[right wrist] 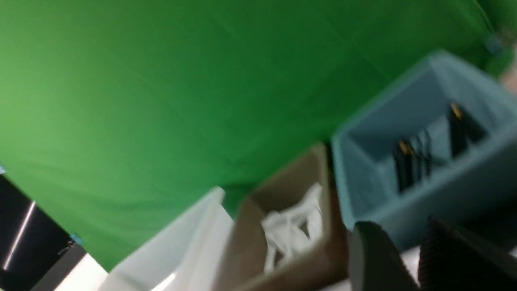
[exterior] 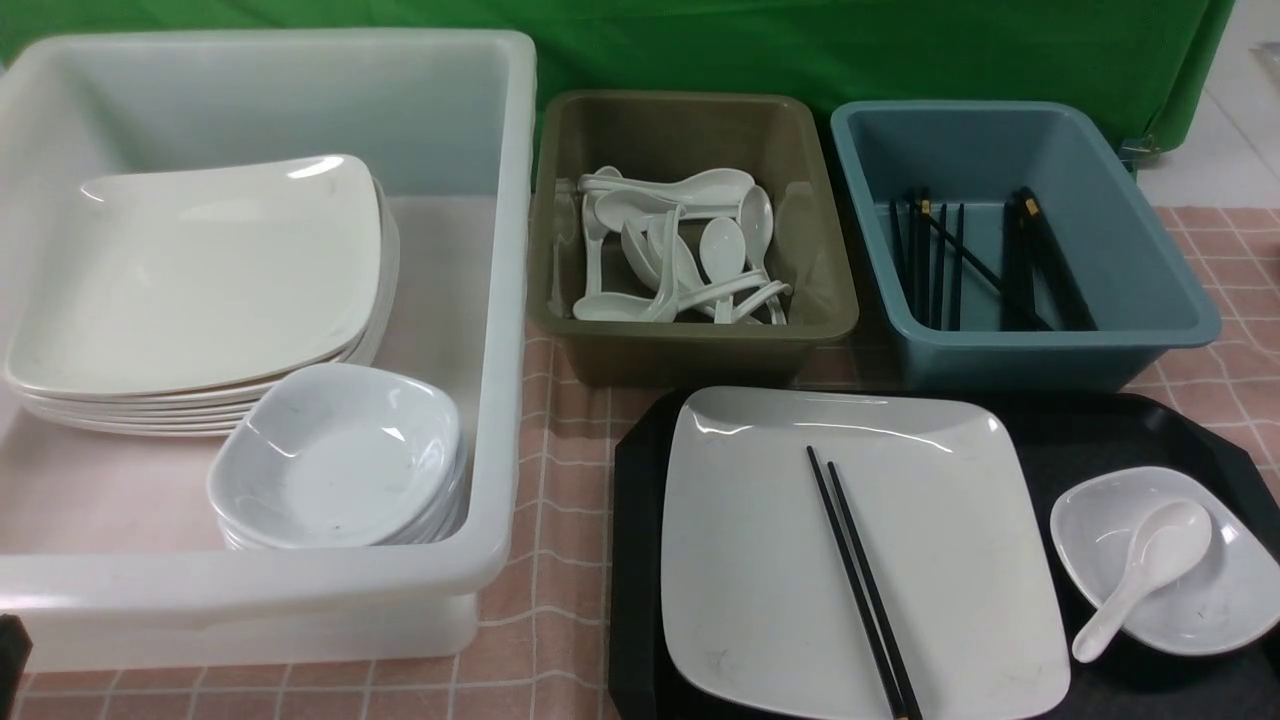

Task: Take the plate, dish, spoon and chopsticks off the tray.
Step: Use the right arm to grab a soup spoon from the plate

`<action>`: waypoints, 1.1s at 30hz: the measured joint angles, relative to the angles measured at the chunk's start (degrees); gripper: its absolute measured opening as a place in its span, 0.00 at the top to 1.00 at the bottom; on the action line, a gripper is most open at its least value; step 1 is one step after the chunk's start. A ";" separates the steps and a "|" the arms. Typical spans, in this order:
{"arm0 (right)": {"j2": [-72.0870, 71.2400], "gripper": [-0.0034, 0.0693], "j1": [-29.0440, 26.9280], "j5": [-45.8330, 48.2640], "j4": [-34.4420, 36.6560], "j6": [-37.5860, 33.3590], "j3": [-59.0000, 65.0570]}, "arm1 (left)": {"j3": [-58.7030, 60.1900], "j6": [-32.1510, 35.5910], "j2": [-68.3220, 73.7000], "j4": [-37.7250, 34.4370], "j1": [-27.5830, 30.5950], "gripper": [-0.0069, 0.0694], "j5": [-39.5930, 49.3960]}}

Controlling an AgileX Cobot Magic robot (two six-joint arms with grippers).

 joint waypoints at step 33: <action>87.45 0.40 -5.69 42.13 -17.72 -0.85 -42.75 | 0.00 0.05 0.00 0.00 0.00 0.88 0.00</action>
